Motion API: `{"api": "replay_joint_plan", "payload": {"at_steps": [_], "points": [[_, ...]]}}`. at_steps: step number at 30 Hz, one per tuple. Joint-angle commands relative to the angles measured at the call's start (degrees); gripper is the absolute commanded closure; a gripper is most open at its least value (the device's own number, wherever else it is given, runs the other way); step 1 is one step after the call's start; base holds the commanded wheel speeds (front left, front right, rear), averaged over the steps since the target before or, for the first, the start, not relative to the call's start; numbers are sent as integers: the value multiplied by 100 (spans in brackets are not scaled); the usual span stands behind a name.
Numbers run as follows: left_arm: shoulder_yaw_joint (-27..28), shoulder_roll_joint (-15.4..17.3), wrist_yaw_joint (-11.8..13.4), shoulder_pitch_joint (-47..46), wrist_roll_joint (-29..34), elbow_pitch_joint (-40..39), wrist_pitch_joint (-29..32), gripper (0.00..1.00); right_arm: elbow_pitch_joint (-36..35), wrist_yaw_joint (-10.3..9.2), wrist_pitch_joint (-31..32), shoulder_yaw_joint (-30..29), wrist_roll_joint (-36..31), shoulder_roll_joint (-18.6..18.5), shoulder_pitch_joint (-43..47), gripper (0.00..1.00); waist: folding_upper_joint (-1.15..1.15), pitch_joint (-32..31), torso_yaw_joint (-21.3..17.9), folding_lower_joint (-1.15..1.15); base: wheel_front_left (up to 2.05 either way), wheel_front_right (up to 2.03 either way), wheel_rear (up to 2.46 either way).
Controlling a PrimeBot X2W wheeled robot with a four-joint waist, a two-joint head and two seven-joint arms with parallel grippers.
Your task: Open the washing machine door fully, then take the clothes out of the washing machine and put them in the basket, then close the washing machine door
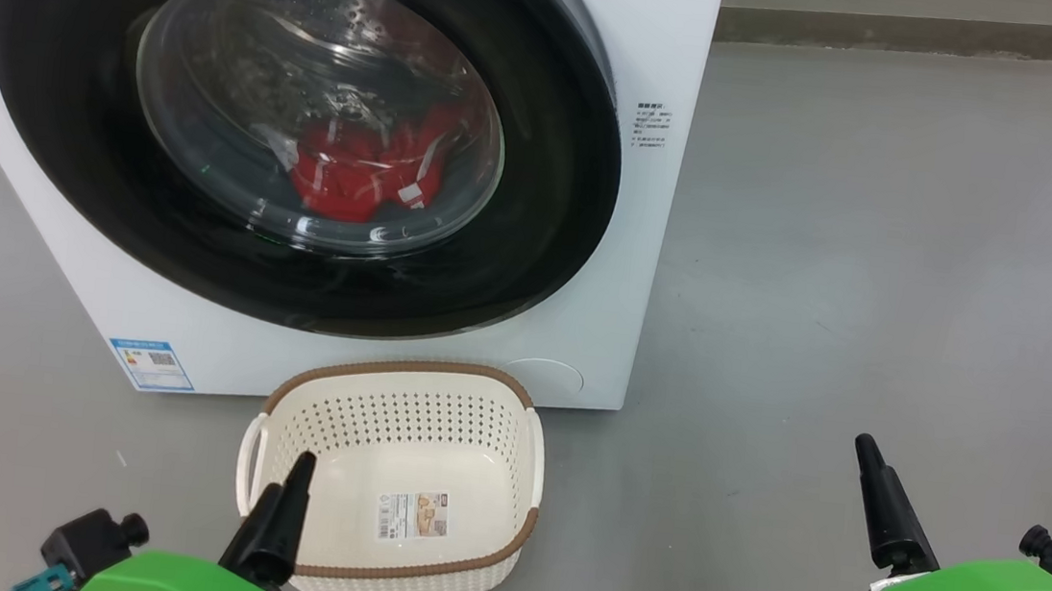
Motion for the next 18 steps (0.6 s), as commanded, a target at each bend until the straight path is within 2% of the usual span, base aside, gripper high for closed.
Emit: {"api": "replay_joint_plan", "payload": {"at_steps": [1,18], "points": [[18,96,58,-326,206,-160,-67,0,-188,2,-58,41,-213,-82,-312,0,0,1,1,0,0,0,0],[-360,310,585,-584,1628,-342,-355,0,-447,2,-197,89,-1407,-94,-419,0,0,3,4,0,0,0,0]]}}
